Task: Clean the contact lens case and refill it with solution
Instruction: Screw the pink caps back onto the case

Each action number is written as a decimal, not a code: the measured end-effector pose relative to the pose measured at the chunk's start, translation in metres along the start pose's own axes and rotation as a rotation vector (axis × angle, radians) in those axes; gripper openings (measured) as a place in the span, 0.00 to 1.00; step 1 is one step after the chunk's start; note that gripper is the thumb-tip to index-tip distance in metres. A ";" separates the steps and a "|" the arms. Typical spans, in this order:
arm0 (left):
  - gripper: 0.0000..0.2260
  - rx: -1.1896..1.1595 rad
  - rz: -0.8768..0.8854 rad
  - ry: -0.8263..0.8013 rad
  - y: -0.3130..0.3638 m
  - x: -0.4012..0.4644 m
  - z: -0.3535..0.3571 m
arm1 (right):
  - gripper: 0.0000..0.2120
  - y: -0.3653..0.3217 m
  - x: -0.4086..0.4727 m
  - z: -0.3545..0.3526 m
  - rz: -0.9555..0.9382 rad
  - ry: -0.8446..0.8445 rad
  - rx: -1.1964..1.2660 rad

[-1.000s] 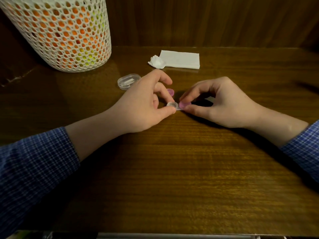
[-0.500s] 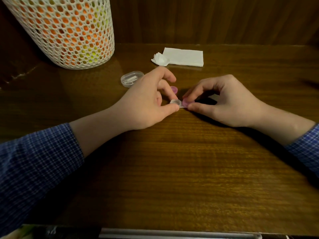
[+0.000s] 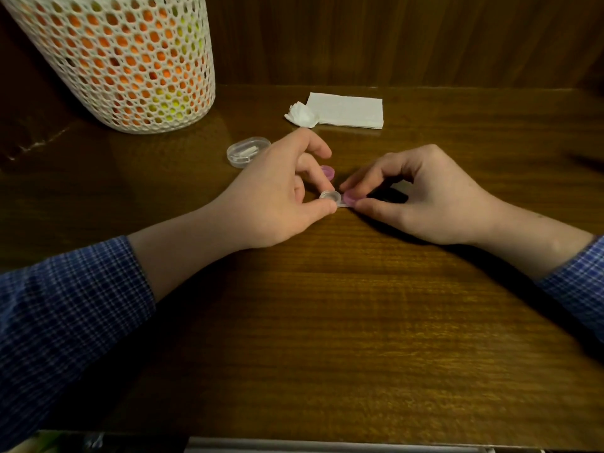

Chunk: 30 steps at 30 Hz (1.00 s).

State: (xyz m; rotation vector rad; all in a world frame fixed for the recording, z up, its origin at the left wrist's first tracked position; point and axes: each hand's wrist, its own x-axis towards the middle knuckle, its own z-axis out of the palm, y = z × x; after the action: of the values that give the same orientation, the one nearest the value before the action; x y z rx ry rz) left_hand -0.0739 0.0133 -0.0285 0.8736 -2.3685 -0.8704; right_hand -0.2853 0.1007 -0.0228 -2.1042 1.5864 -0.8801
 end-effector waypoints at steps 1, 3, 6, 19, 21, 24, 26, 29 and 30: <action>0.26 0.001 0.001 0.001 0.000 0.000 0.000 | 0.05 0.000 0.000 0.000 0.000 0.004 -0.003; 0.25 0.000 0.001 0.002 0.000 0.000 0.000 | 0.04 0.000 0.000 0.001 0.000 0.016 -0.015; 0.25 -0.006 0.003 0.006 0.000 0.001 0.000 | 0.03 -0.002 0.001 0.003 0.004 0.036 -0.033; 0.22 -0.048 -0.003 0.011 -0.002 0.001 0.000 | 0.05 -0.010 0.001 0.009 0.035 0.103 -0.090; 0.22 -0.052 -0.007 0.009 -0.002 0.001 0.000 | 0.06 -0.009 0.001 0.008 0.022 0.088 -0.084; 0.23 -0.060 -0.012 0.006 -0.003 0.002 -0.001 | 0.04 -0.006 0.003 0.002 0.010 0.026 -0.050; 0.24 -0.065 -0.013 0.005 -0.003 0.002 -0.001 | 0.04 -0.004 0.003 -0.002 0.015 -0.012 -0.033; 0.23 -0.063 -0.010 0.006 -0.004 0.003 0.000 | 0.04 -0.002 0.003 -0.002 0.008 -0.009 -0.032; 0.23 -0.061 -0.009 0.006 -0.004 0.003 0.000 | 0.04 -0.003 0.003 -0.001 0.006 0.002 -0.038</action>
State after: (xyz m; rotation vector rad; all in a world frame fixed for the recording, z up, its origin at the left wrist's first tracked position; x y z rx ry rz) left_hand -0.0738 0.0086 -0.0307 0.8623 -2.3215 -0.9372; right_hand -0.2833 0.0984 -0.0199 -2.1234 1.6217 -0.8570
